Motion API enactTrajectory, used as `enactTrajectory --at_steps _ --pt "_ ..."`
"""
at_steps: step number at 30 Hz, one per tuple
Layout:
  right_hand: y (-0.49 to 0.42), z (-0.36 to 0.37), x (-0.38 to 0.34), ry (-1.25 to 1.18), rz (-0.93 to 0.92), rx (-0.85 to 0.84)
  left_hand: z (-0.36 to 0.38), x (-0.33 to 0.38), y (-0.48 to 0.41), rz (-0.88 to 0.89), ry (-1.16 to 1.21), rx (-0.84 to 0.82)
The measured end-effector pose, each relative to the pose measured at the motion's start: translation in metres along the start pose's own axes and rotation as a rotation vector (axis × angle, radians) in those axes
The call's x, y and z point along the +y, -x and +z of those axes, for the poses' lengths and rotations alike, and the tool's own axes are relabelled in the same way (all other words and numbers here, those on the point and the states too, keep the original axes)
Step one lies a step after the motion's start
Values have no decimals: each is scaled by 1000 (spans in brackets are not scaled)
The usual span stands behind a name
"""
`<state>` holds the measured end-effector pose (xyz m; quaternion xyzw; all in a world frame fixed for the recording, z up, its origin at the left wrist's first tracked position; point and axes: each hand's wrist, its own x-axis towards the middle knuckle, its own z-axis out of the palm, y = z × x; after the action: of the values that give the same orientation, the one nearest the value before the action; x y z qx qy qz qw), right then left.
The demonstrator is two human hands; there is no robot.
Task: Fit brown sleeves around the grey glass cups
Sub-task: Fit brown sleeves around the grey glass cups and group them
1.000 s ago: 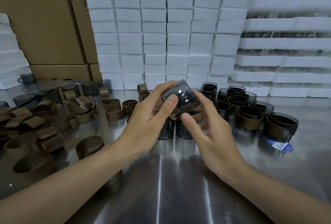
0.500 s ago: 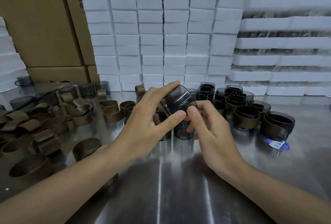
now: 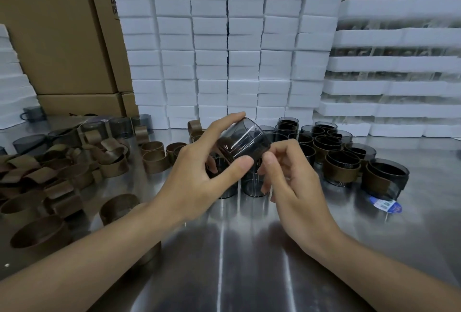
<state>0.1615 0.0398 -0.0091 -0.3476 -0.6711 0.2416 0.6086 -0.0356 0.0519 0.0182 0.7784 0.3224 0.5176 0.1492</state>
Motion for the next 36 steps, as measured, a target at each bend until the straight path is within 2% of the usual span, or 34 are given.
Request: enactTrajectory --at_steps 4,8,11,15,19,21,24,30,33,36 --pt "0 -2 1 35 -23 11 4 2 0 27 -42 21" --pt "4 -1 1 156 -149 -22 6 1 -1 -7 -132 89" --pt "5 -1 0 261 -245 -74 4 0 -2 -10 -173 153" --pt "10 3 -2 510 -352 -160 4 -1 -3 14 -262 142" --pt "11 4 -3 616 -314 -168 3 -2 -4 130 -451 119" --pt "11 3 -1 607 -270 -141 4 -3 -4 163 -466 124" --pt "11 2 0 536 -215 -137 4 -5 -4 94 -392 181" --pt "12 2 0 522 -239 -169 2 -8 -5 -7 -383 229" --pt "12 2 0 464 -237 -176 1 -7 -5 31 -414 188" --pt "10 1 0 326 -164 -104 3 -6 -3 157 -490 101"
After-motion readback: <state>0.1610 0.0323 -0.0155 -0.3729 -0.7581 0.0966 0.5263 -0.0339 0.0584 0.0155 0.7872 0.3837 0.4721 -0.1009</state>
